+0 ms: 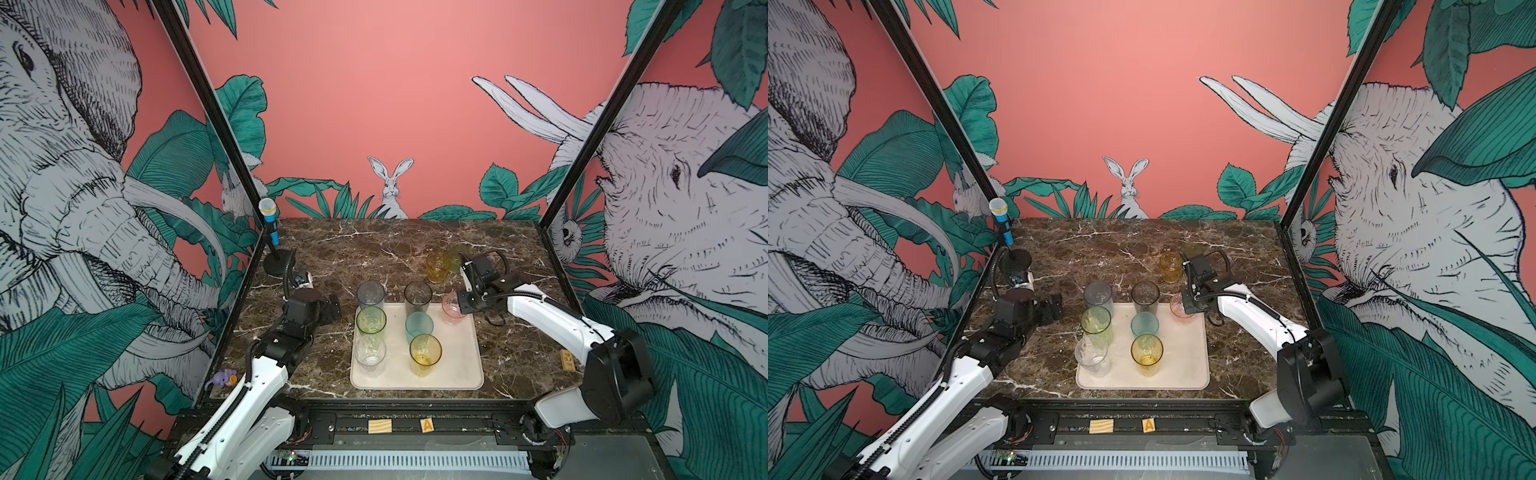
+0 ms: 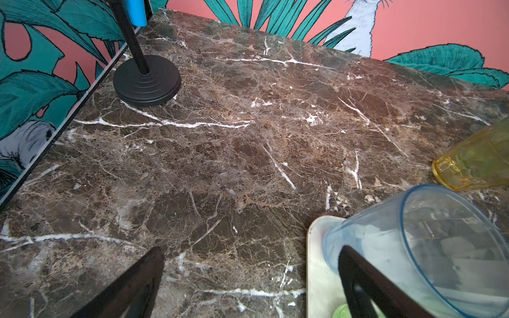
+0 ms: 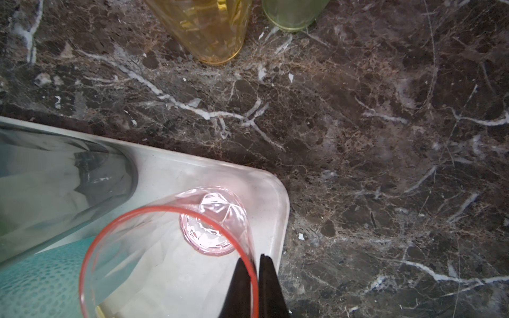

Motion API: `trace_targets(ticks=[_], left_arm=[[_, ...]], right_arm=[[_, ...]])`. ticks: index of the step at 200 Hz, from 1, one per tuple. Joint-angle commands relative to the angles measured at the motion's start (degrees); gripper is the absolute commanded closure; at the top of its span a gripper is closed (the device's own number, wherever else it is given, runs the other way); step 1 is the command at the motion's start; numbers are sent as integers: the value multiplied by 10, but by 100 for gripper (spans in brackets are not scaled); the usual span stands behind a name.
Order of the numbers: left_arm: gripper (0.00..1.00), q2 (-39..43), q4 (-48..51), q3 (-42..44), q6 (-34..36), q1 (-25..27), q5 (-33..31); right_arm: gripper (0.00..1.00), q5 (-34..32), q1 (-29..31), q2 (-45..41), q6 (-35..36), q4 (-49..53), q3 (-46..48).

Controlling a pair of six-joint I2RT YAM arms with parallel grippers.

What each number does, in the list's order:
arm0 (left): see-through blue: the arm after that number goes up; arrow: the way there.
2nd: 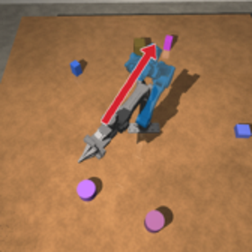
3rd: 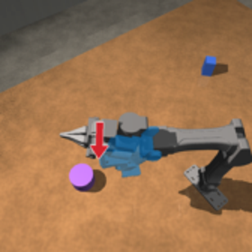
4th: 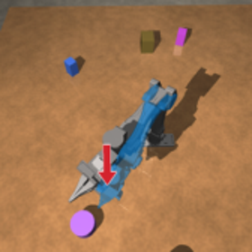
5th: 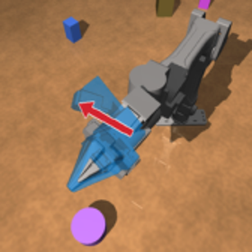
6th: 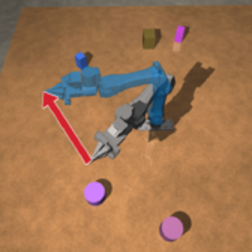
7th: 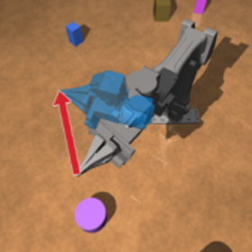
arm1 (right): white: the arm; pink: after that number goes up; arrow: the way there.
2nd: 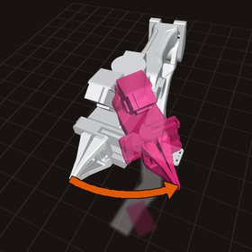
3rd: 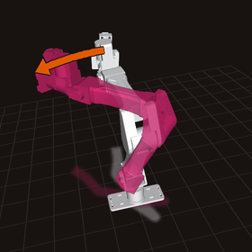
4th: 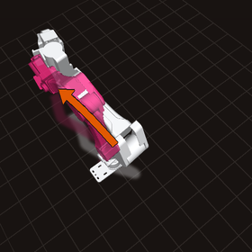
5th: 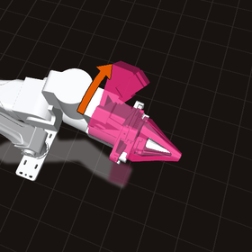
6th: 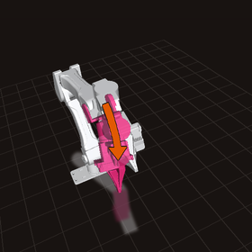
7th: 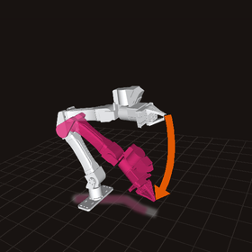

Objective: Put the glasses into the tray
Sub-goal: 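Lower the pink tumbler onto the tray corner beside the teal tumbler, then open the right gripper to release the pink tumbler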

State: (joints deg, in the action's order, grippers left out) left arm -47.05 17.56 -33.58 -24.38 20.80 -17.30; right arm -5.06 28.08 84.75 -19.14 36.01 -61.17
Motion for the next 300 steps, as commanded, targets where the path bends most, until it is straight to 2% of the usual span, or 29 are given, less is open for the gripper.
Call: trace_targets(ticks=[1,169,243,300], left_arm=[[1,-3,-14,2,-7,-1,4],[1,-28,-30,12,-16,-2,9],[0,-42,-37,13,-19,-2,11],[1,-50,-38,14,-19,-2,12]], right_arm=[[100,4,0,9,-9,-22,3],[100,-11,-1,26,-11,-31,13],[74,-9,-2,21,-12,-22,7],[63,-4,-1,15,-14,-9,-4]])
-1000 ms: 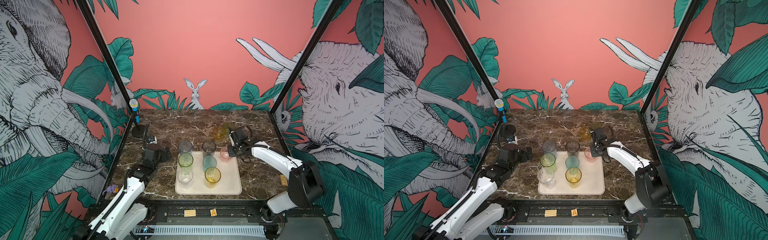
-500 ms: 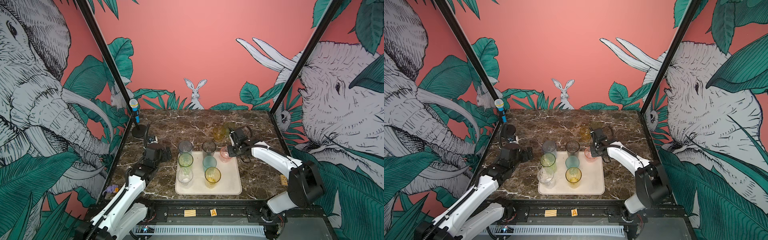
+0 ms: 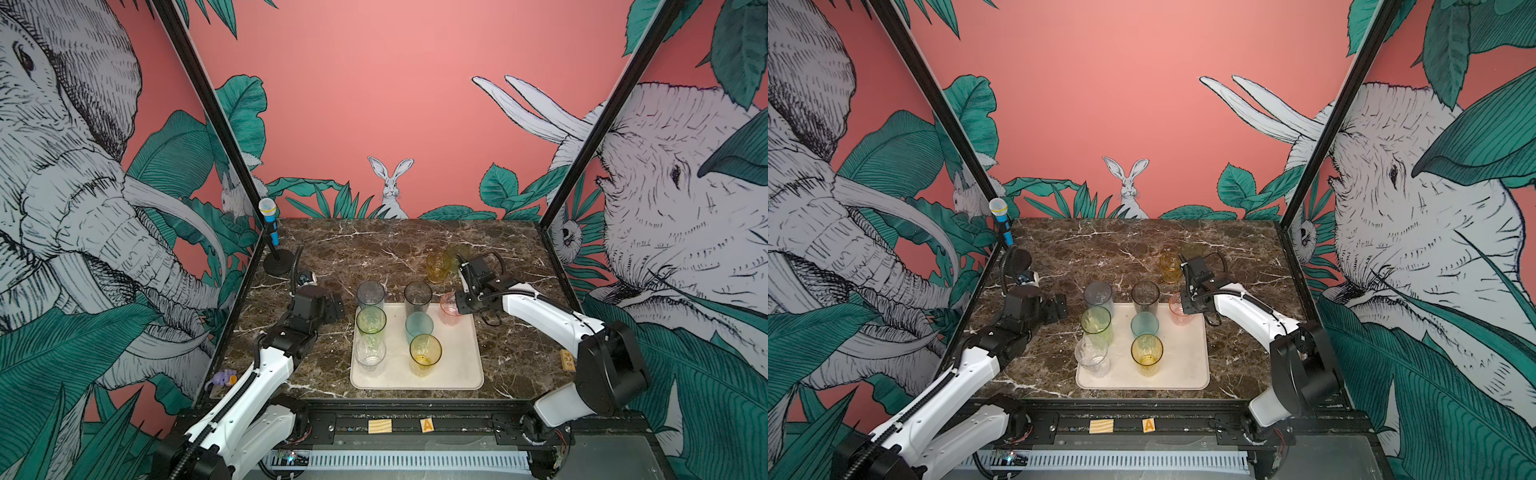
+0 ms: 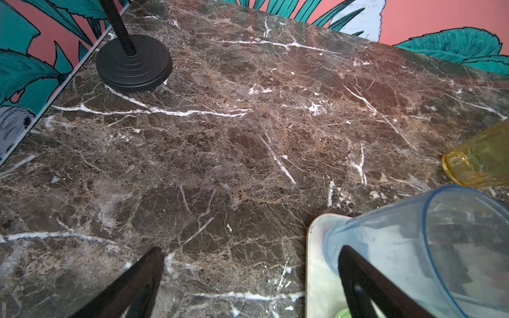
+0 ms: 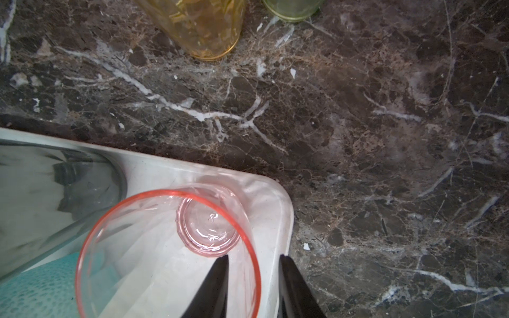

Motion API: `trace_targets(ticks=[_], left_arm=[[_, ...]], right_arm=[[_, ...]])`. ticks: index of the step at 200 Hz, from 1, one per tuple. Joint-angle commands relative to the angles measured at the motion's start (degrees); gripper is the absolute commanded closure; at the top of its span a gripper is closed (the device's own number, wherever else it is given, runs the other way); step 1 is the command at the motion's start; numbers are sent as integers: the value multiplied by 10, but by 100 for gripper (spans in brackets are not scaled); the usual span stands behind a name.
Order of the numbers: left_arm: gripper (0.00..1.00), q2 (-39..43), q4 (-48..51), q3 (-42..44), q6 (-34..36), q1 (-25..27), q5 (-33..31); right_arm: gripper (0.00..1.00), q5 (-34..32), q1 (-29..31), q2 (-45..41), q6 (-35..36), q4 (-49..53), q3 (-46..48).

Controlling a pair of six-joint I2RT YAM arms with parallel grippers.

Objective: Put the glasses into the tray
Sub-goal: 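Open the right gripper to release the pink tumbler, then raise the right gripper and move it over the yellow tumbler beyond the tray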

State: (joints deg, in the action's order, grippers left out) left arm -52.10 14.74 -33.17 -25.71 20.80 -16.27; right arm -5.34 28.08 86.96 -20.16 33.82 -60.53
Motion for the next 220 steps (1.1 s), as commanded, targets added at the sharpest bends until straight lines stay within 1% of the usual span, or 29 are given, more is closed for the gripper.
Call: trace_targets(ticks=[1,46,77,94,120,182,185,210,220], left_arm=[[1,0,-10,10,-6,-2,2],[1,2,-9,11,-3,-2,-2],[1,3,-9,11,-1,-2,-5],[0,3,-9,11,-1,-3,-5],[1,4,-6,10,1,-2,-7],[1,19,3,16,1,-2,-13],[1,20,3,16,2,-2,-14],[0,26,8,17,2,-2,-17],[1,29,9,16,4,-2,-19]], right_arm=[[63,-1,-1,-7,-4,13,-11],[52,-6,-1,-21,-2,31,-27],[48,-10,-1,-33,3,41,-42],[43,-9,-1,-39,4,41,-51],[39,-4,-2,-43,6,40,-71],[27,-29,-2,-24,13,39,-142],[26,-30,-2,-21,13,39,-160],[22,-34,-2,1,8,38,-202],[19,-40,-2,13,2,40,-218]])
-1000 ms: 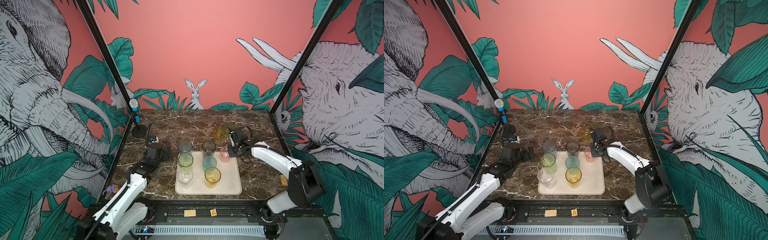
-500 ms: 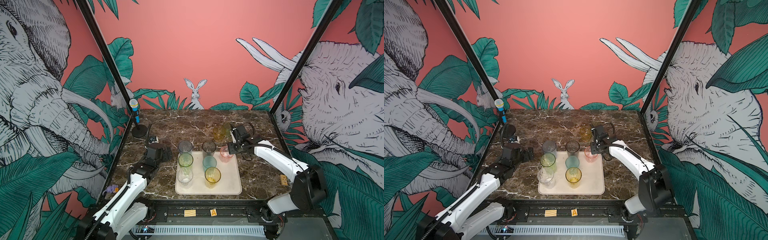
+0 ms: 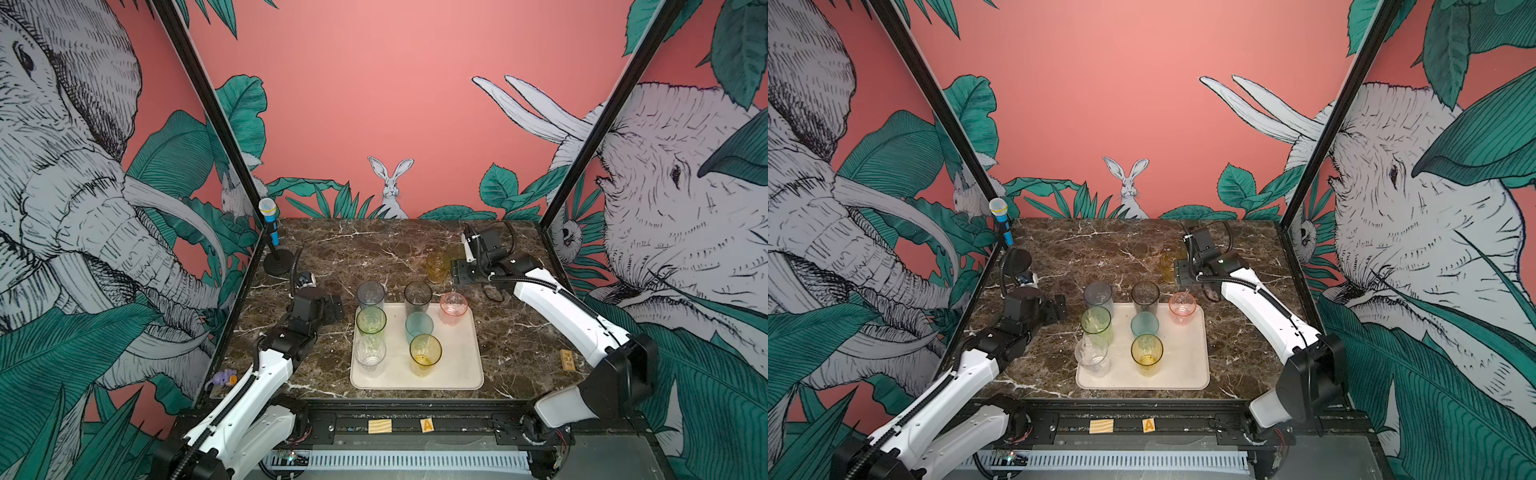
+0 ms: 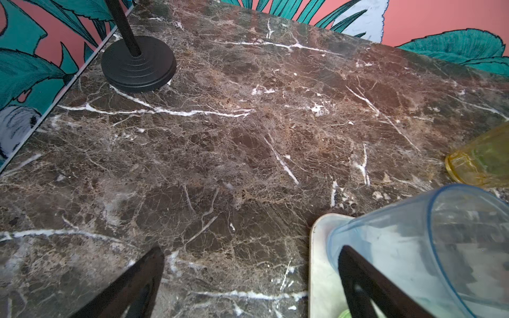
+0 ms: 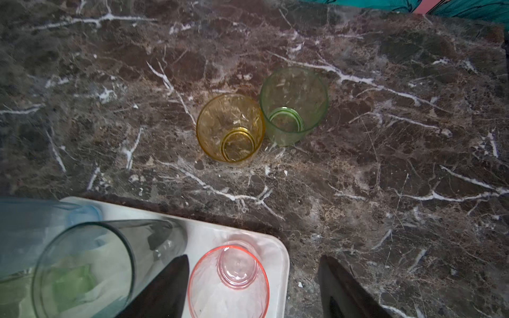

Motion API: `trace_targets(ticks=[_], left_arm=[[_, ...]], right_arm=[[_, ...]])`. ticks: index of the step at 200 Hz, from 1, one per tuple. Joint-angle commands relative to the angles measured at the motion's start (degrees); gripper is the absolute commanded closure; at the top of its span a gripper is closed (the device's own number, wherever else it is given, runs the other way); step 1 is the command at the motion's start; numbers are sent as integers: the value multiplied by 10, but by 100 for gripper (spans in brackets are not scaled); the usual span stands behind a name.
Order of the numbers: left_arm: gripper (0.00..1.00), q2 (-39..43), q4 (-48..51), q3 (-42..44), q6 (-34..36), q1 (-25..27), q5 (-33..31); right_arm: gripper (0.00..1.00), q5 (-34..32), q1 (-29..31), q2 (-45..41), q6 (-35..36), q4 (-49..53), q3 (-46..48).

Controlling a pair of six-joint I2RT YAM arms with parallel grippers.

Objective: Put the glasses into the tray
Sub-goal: 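Raise the right gripper and move it over the yellow tumbler beyond the tray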

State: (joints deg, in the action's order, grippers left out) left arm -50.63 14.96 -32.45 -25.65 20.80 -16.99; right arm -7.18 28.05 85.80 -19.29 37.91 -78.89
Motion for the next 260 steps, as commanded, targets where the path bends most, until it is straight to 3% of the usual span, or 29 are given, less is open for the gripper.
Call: trace_targets(ticks=[1,53,104,155,201,260], left_arm=[[1,15,8,9,3,-2,-11],[1,17,12,9,3,-2,-11],[1,37,26,10,5,-2,-17],[1,39,26,10,3,-2,-14],[0,34,21,8,-1,-3,-8],[0,35,21,11,-2,-2,-5]], right_arm=[[19,-23,-2,27,-8,-1,-36],[14,-29,-10,117,-50,26,-128],[14,26,-26,187,-88,49,-199],[14,36,-36,197,-116,26,-194],[16,-9,-44,210,-203,16,-170],[17,6,-47,247,-214,12,-171]])
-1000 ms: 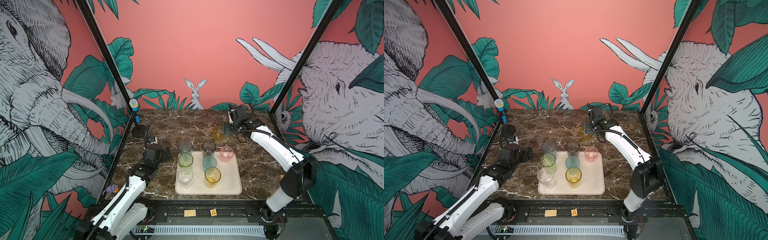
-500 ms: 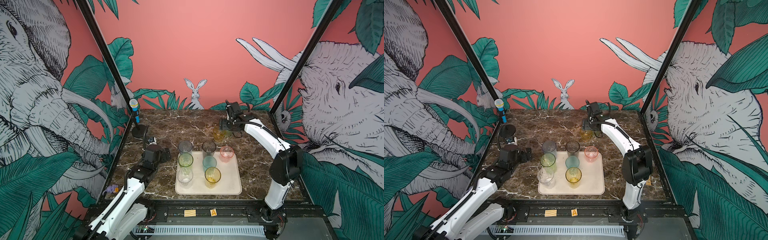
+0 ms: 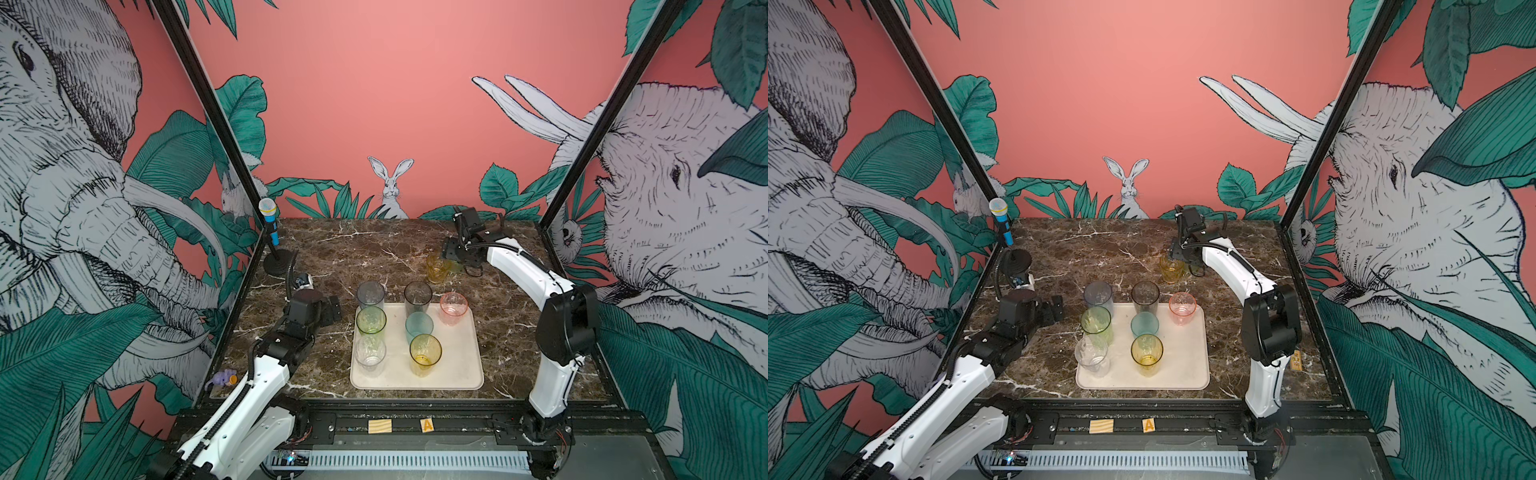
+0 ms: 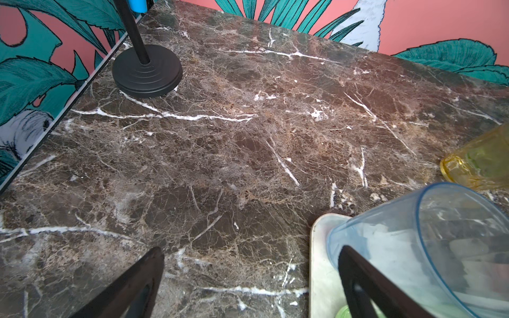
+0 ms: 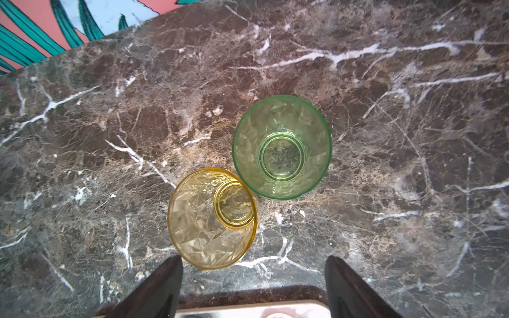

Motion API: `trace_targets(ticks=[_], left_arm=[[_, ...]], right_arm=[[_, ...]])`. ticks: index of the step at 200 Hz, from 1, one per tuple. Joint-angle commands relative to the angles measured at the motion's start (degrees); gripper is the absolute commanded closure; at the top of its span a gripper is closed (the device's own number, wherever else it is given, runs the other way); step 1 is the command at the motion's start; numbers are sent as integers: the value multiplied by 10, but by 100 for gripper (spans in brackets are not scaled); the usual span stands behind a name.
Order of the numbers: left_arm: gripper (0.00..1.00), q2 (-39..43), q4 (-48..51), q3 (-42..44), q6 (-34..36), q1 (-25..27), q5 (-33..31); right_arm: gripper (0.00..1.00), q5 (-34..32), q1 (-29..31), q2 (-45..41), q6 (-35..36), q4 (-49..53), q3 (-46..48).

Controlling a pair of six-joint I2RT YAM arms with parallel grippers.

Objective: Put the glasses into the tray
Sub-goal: 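Raise the right gripper and move it over the yellow tumbler beyond the tray, then lower the open right gripper around the yellow tumbler's rim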

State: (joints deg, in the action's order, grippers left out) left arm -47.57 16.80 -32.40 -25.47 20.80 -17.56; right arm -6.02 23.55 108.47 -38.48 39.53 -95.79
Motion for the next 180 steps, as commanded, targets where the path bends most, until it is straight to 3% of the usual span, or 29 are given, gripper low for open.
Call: trace_targets(ticks=[1,131,180], left_arm=[[1,5,2,10,-4,-2,1],[1,17,13,17,0,-2,-8],[1,16,12,18,-2,-2,-8]], right_arm=[[17,-5,-2,21,-22,-4,-3],[28,27,-13,74,-38,-24,-12],[39,52,-23,70,-47,-52,11]])
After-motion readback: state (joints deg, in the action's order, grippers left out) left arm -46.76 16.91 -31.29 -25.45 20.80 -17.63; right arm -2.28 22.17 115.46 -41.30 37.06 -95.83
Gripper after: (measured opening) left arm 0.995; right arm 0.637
